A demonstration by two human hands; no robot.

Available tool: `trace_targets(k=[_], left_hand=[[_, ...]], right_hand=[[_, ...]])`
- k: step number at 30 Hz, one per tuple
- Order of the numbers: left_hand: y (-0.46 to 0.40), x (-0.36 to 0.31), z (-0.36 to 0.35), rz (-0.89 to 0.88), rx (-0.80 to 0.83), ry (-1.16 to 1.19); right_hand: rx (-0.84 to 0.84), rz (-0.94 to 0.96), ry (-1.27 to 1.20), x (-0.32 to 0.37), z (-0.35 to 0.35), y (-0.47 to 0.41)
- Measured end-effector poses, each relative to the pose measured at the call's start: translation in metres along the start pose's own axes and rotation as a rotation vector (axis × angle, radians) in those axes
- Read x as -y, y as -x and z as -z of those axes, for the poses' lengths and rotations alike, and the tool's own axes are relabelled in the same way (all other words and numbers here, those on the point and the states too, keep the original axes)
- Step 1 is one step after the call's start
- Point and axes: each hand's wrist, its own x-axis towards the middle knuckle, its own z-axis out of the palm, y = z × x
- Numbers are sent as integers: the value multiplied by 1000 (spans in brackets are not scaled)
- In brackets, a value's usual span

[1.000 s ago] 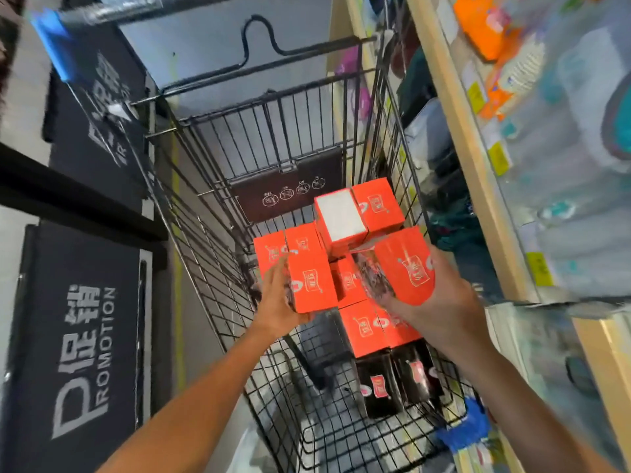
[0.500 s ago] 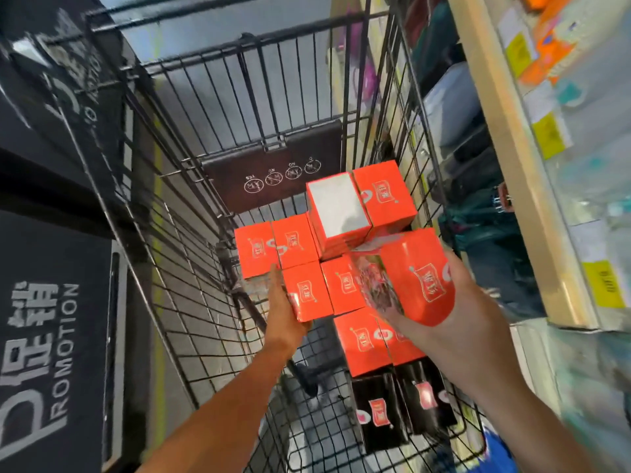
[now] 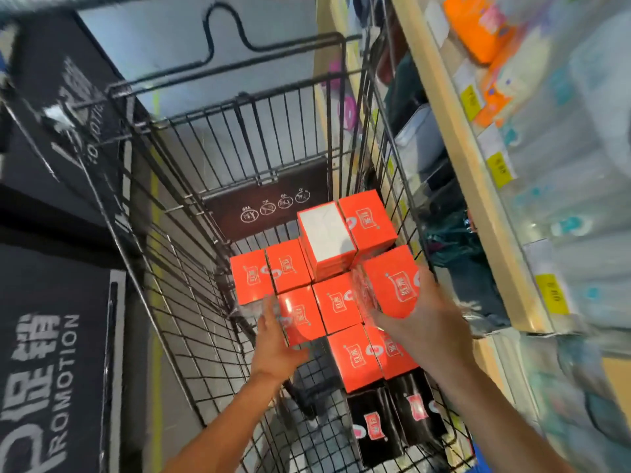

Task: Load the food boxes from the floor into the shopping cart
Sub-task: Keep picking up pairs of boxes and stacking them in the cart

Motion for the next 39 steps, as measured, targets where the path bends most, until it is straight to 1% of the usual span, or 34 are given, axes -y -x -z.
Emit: trace_targets(k=[4,6,8,13,16,19,22,27,30,31,33,34,36,39], left_hand=[[3,5,25,-64,23,39],[12,-9,34,-103,43,53],[20,-20,38,-178,55,67],[29,-23,40,-203,47,50],[44,-36,50,-245,47,30],[63,-59,68,-304,50,-20],[81,-90,92,-403,34,-114],[112,-167,137,-636,-27,-272],[128,-202,163,-735,-70,-435],[134,-213,171,-762,-93,-504],[145,-230,186,-824,-145,-684],[153,-238,193,-836,-161,-778],[172,-254,207,-792,-163,-921],[203,-275,225,-744,-185,-1006]], right_hand=[[9,-32,55,9,-7,-18],[22,-74,60,7,-15,-27],[41,-97,27,2,-27,-32],[83,-90,-9,-5,-46,-36],[65,-16,-7,2,-38,-25],[-20,111,-12,12,-16,-4],[-16,202,-6,25,16,11],[-14,320,31,50,83,19],[-34,401,44,66,124,29],[-58,441,48,70,135,32],[-53,475,114,76,158,40],[-33,486,154,80,170,45],[-45,520,192,86,190,56],[-89,572,238,92,215,78]])
